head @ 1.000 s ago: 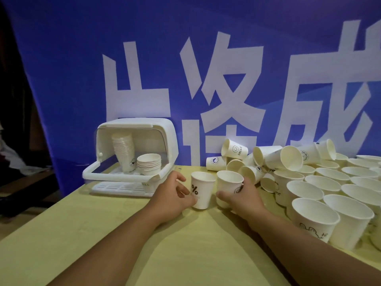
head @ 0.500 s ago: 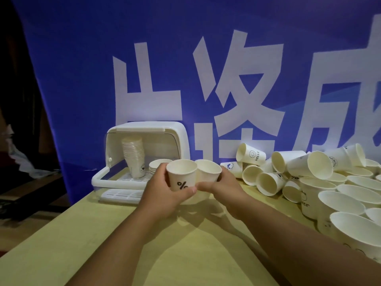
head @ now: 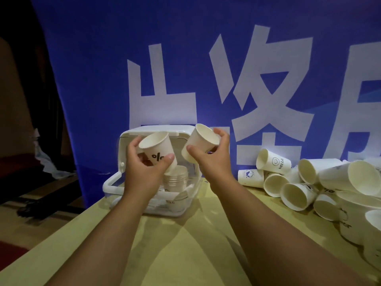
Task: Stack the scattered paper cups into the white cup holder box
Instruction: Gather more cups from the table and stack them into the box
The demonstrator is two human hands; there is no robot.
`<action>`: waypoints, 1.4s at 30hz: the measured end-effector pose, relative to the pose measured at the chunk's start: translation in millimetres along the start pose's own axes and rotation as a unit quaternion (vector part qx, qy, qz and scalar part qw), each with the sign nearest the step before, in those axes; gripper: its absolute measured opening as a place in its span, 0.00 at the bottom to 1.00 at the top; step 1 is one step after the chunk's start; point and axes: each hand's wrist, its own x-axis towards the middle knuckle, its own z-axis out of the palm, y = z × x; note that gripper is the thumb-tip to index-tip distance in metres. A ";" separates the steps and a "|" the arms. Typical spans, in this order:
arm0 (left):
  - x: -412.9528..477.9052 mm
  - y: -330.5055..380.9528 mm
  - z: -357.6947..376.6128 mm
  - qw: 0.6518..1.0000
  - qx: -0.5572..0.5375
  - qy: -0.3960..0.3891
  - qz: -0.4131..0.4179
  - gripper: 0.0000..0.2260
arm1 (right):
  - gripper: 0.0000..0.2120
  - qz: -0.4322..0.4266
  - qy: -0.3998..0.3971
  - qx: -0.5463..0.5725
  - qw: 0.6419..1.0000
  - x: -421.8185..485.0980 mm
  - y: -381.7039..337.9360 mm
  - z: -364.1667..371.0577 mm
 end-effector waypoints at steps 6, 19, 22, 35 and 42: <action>20.2 -15.2 12.5 0.999 0.026 -0.039 -0.002 0.36 | 0.35 -0.012 0.014 -0.023 1.000 10.4 6.4 -11.9; 11.2 -41.3 -6.1 0.966 0.203 -0.156 -0.040 0.39 | 0.38 -0.037 0.017 -0.041 0.998 13.5 2.9 -12.1; 8.8 -41.5 -12.3 0.954 0.233 -0.185 -0.041 0.38 | 0.40 -0.053 -0.002 -0.070 0.996 11.6 1.8 -5.3; 11.4 -39.4 -23.8 0.945 0.254 -0.201 -0.047 0.23 | 0.43 -0.036 -0.115 -0.193 0.974 -0.7 14.5 12.6; 8.8 -37.9 -23.5 0.944 0.258 -0.200 -0.041 0.22 | 0.25 -0.053 -0.058 -0.275 0.958 -2.8 20.7 17.9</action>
